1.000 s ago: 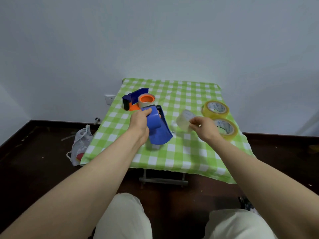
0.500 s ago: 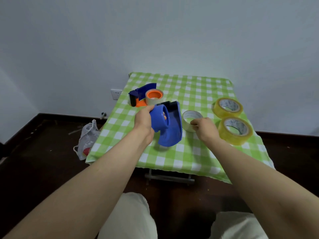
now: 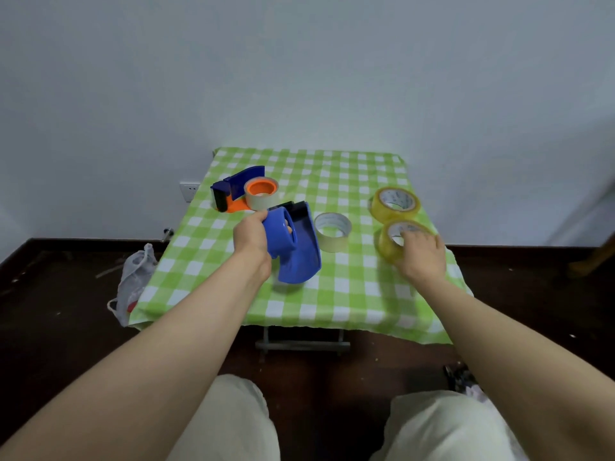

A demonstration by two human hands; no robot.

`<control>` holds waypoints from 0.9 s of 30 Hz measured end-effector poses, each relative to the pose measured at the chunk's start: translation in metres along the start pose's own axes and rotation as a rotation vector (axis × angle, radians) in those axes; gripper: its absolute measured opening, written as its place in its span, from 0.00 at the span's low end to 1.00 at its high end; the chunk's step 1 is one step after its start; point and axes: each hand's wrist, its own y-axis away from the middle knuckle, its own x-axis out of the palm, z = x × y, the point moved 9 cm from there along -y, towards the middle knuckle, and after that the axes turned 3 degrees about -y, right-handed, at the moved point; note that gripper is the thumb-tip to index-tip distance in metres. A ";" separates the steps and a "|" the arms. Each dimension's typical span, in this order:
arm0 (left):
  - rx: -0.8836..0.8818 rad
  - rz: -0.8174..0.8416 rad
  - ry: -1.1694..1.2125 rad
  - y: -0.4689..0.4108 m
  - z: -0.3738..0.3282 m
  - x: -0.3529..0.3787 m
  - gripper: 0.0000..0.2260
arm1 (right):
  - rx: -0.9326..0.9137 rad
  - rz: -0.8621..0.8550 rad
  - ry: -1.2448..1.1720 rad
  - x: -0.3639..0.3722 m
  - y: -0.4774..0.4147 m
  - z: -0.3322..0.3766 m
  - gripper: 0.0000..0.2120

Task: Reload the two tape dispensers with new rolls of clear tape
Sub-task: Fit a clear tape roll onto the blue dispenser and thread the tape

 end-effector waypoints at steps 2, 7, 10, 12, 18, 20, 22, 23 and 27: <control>0.002 -0.004 0.000 0.000 0.000 -0.001 0.10 | -0.020 0.079 0.112 0.006 0.003 -0.001 0.19; -0.001 -0.016 -0.004 0.000 0.002 -0.005 0.10 | -0.022 0.063 0.100 0.004 0.000 -0.003 0.19; -0.012 -0.017 -0.009 -0.001 0.004 -0.007 0.10 | -0.018 0.044 0.029 0.000 -0.002 -0.002 0.15; -0.014 -0.019 -0.021 0.000 0.004 -0.009 0.09 | 0.002 -0.003 -0.066 -0.008 0.001 -0.002 0.15; -0.001 -0.004 -0.035 -0.001 0.004 -0.011 0.10 | -0.010 -0.097 -0.843 -0.047 0.013 0.017 0.15; 0.012 -0.002 -0.048 -0.001 0.004 -0.011 0.10 | -0.048 -0.066 -1.067 -0.061 0.021 0.029 0.13; 0.018 -0.007 -0.052 -0.002 0.004 -0.013 0.10 | -0.077 0.015 -1.239 -0.069 0.030 0.045 0.13; 0.020 -0.012 -0.059 -0.002 0.004 -0.014 0.10 | -0.089 0.058 -1.296 -0.071 0.033 0.052 0.12; 0.018 -0.005 -0.108 -0.002 0.004 -0.019 0.09 | -0.112 0.230 -1.427 -0.067 0.046 0.081 0.10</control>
